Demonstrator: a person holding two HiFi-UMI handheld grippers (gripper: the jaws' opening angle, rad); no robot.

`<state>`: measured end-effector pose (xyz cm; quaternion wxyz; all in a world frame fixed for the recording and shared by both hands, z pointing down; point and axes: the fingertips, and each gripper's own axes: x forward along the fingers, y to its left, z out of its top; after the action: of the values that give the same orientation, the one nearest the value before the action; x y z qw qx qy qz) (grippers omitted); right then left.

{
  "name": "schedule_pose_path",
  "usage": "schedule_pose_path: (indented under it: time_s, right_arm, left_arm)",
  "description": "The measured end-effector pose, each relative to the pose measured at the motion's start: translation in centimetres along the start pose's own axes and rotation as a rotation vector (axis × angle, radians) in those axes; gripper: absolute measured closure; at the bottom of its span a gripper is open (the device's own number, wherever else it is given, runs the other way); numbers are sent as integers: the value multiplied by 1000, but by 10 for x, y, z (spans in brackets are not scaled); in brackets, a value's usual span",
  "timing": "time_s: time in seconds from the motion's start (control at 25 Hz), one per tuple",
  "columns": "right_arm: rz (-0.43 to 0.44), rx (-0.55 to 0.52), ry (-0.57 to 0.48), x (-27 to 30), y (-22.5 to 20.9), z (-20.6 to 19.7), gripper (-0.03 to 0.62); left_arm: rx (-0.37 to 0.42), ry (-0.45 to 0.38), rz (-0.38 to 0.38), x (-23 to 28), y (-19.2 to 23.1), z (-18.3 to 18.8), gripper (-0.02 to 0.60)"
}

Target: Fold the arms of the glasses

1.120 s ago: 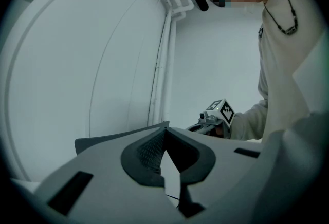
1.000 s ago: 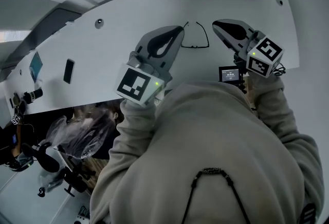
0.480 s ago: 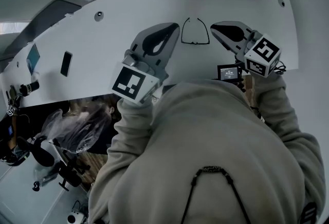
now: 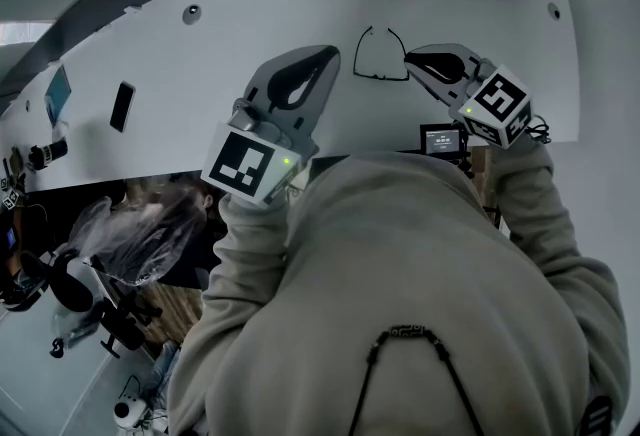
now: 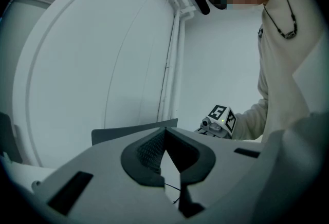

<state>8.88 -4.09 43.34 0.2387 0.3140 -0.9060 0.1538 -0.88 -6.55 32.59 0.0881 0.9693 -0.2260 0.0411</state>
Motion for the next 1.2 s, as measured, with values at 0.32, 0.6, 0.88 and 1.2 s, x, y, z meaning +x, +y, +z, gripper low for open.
schedule_pose_path:
  time_s: [0.32, 0.6, 0.88, 1.2]
  right_arm:
    - [36, -88, 182, 29, 0, -43, 572]
    - [103, -138, 303, 66, 6, -73, 480]
    - [161, -169, 423, 82, 7, -112, 433]
    - [209, -333, 619, 105, 8, -172, 414]
  left_arm:
    - [-17, 10, 67, -20, 7, -10, 577]
    - [-34, -10, 154, -45, 23, -9, 577]
    - [-53, 7, 216, -61, 27, -21, 577]
    - [-86, -24, 278, -83, 34, -19, 577]
